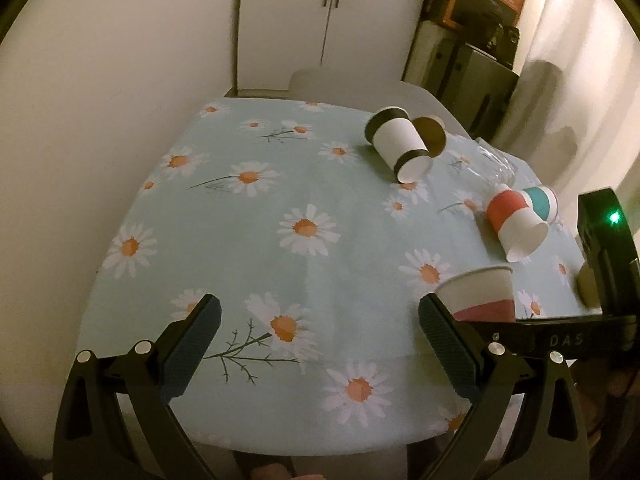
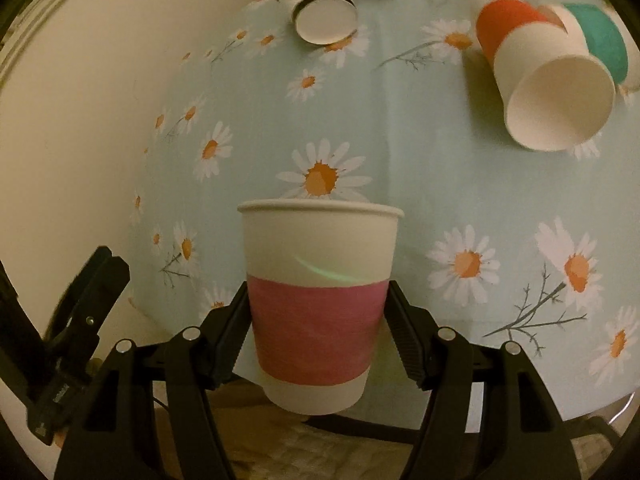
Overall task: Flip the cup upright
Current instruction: 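Lift the pink-banded cup with the right gripper and rotate it upright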
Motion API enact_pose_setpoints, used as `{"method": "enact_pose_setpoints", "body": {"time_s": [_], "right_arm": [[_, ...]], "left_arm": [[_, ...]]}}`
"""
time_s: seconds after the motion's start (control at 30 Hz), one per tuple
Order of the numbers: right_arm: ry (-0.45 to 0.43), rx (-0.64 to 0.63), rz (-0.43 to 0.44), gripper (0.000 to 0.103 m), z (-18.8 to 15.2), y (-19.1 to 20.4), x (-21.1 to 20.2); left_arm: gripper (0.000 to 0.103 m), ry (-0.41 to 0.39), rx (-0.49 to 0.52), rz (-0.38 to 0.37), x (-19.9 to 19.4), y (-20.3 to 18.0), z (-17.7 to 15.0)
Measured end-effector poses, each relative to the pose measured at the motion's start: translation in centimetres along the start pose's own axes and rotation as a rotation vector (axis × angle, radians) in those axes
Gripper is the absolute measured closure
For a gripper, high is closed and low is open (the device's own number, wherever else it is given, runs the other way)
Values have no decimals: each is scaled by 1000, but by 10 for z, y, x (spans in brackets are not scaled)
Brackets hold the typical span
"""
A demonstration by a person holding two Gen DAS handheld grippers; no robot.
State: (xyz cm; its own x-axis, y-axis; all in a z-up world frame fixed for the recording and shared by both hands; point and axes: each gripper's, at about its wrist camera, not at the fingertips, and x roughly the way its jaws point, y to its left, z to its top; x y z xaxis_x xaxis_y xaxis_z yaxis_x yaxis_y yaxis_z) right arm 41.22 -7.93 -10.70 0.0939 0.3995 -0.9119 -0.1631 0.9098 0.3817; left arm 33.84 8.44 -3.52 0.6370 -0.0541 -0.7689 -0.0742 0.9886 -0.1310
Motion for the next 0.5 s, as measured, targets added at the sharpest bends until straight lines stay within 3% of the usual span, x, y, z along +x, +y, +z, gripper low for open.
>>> {"method": "enact_pose_setpoints", "body": {"time_s": [0.3, 0.5], "right_arm": [[23, 28, 33, 37, -12, -6, 1], [-8, 55, 60, 31, -17, -15, -16]], "left_arm": [[7, 17, 43, -1, 4, -9, -5], [7, 19, 45, 1, 5, -12, -5]]}}
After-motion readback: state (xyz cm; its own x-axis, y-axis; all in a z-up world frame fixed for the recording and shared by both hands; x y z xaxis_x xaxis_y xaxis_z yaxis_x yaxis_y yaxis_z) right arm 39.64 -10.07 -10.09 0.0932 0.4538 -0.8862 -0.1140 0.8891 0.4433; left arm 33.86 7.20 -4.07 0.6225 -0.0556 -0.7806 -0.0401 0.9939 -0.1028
